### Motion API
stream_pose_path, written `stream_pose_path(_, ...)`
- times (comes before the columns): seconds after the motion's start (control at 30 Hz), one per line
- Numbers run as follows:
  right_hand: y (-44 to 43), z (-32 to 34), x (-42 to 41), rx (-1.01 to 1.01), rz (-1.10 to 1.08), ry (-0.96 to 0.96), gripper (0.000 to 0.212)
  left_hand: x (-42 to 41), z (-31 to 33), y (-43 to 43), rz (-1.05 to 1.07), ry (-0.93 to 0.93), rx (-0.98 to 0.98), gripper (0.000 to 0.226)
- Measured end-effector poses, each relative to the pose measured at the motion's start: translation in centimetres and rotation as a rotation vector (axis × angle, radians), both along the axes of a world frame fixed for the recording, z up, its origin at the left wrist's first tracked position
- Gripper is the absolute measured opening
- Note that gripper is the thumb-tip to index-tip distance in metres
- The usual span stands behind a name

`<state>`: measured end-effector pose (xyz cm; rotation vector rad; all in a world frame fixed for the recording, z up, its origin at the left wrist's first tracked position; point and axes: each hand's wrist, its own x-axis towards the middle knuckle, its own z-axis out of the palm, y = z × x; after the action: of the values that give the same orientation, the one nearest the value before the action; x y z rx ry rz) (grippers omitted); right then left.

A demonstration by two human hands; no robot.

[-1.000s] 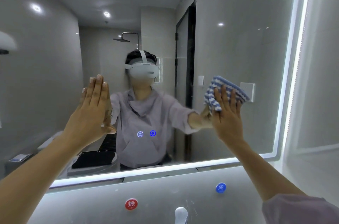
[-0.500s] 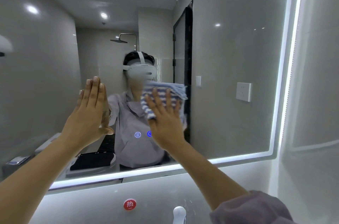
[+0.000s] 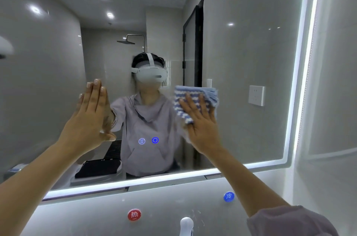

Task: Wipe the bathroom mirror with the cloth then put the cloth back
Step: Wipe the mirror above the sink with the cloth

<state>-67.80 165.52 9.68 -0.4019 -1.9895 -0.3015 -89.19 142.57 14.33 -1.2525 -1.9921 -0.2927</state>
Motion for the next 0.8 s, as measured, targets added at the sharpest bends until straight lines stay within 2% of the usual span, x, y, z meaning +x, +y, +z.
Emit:
stream_pose_path(0.23, 6.1, 0.4, 5.1, -0.163, -0.169, 0.21, 0.057, -0.1, -0.1, 0.1, -0.01, 0.016, 0.0, 0.153)
stream_pose_path(0.33, 5.8, 0.5, 4.2, -0.267, -0.258, 0.234, 0.057, -0.2, 0.0, 0.2, -0.01, 0.043, 0.017, 0.153)
stream_pose_path(0.47, 2.9, 1.3, 1.4, -0.38, -0.285, 0.372, 0.06, -0.1, -0.2, 0.2, -0.015, 0.03, 0.028, 0.152)
stream_pose_path(0.6, -1.1, 2.8, -2.6, -0.209, -0.2, 0.316, 0.06, -0.1, -0.2, 0.0, -0.014, 0.016, 0.018, 0.15)
stream_pose_path(0.8, -5.7, 5.0, -7.5, 0.071, -0.078, 0.013, 0.056, -0.1, -0.1, -0.1, -0.015, 0.009, 0.008, 0.15)
